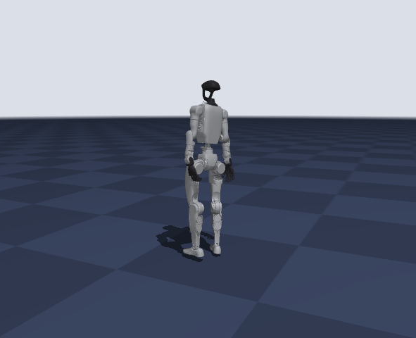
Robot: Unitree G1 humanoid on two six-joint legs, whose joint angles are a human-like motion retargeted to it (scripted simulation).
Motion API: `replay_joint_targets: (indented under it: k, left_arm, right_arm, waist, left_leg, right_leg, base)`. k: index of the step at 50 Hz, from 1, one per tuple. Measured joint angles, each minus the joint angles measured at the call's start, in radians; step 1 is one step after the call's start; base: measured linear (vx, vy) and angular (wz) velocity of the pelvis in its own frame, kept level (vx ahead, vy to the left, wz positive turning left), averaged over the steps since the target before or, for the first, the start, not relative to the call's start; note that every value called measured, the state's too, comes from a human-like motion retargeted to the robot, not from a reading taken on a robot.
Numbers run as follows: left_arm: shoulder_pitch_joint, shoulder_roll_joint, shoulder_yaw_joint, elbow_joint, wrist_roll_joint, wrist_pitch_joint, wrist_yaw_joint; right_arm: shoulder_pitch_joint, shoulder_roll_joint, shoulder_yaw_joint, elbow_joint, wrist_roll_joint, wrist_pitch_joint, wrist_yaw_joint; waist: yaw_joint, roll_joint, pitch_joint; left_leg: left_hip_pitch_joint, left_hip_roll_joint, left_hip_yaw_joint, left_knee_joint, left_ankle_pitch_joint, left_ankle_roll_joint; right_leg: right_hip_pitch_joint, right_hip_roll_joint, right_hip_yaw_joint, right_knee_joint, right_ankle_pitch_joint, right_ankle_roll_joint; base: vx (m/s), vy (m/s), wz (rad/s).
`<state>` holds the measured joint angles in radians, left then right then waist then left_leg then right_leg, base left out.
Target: In place motions
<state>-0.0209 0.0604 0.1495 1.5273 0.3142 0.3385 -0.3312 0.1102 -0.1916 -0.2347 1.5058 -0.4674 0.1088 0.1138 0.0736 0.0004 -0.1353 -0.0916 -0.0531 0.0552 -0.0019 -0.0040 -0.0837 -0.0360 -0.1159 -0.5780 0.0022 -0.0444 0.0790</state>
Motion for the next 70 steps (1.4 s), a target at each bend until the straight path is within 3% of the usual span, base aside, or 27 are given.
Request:
replay_joint_targets:
  k: [12,47,70]
  left_arm:
    - [0.003,0.012,-0.010,0.039,0.013,0.013,0.023]
    - [0.016,-0.003,-0.016,0.049,0.016,0.009,0.001]
    - [0.009,0.006,0.009,0.008,0.037,0.005,-0.014]
  right_arm:
    - [-0.024,0.010,0.048,-0.046,-0.068,-0.031,0.018]
    - [-0.027,0.033,0.061,0.030,-0.070,-0.007,0.032]
    - [-0.033,0.027,0.050,0.025,-0.013,-0.019,0.034]
  waist:
    - [0.043,-0.031,0.012]
    - [-0.055,-0.011,-0.055]
    - [-0.059,0.006,-0.049]
  left_leg:
    - [0.008,-0.025,-0.039,0.000,0.002,0.011]
    - [0.033,0.002,0.039,-0.012,-0.036,0.023]
    - [0.007,0.007,0.024,0.002,-0.023,0.027]
  right_leg:
    - [0.027,-0.016,-0.028,-0.002,0.006,0.005]
    - [-0.037,0.016,0.085,0.008,0.037,-0.010]
    - [-0.043,0.020,0.091,0.010,0.040,-0.003]
  base:
    - [-0.05,0.01,0.03]
    - [0.10,-0.06,-0.16]
    - [-0.02,0.00,0.00]
